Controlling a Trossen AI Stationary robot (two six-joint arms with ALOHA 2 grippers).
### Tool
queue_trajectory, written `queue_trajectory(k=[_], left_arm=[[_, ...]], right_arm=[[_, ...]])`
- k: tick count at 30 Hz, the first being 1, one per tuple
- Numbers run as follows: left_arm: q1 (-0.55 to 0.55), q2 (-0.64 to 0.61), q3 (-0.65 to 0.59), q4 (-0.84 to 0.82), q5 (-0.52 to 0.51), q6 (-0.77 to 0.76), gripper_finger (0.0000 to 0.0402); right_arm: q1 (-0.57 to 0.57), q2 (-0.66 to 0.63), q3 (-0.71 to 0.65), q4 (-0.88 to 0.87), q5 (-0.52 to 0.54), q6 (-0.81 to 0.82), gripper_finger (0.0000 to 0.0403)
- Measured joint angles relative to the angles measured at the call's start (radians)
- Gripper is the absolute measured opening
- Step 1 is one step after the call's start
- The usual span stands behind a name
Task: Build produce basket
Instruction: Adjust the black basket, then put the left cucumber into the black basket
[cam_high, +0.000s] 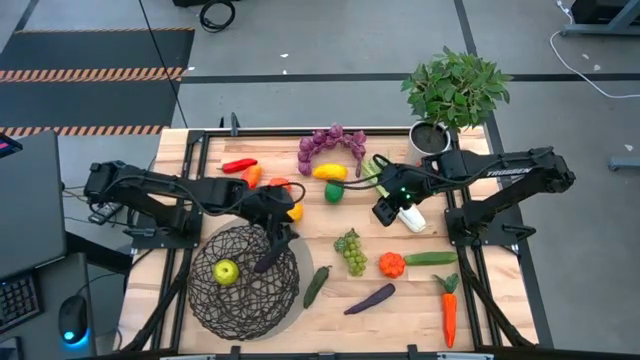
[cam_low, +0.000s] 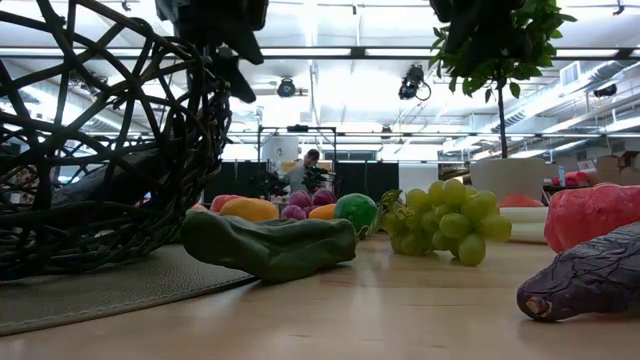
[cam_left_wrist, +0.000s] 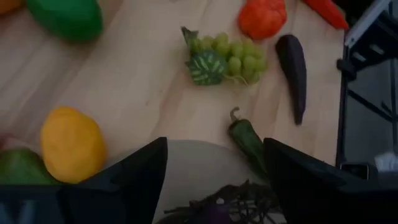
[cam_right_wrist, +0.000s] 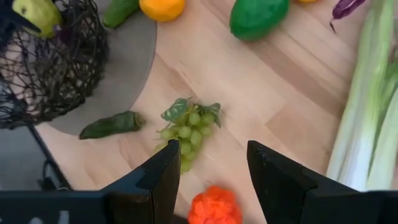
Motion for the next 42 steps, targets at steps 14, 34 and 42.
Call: queue_trajectory(k=[14, 34, 42], left_arm=[[-0.108, 0.062, 0.0, -0.199, 0.009, -0.178, 0.022], [0.095, 0.01, 0.091, -0.377, -0.121, -0.254, 0.0166], [0.257, 0.076, 0.09, -0.421, 0.015, -0.25, 0.0225]], right_arm=[[0.05, -0.001, 0.0, -0.088, 0.036, -0.195, 0.019], [0.066, -0.011, 0.0, -0.165, 0.094, -0.211, 0.019], [0.067, -0.017, 0.002, -0.169, 0.159, -0.109, 0.019]])
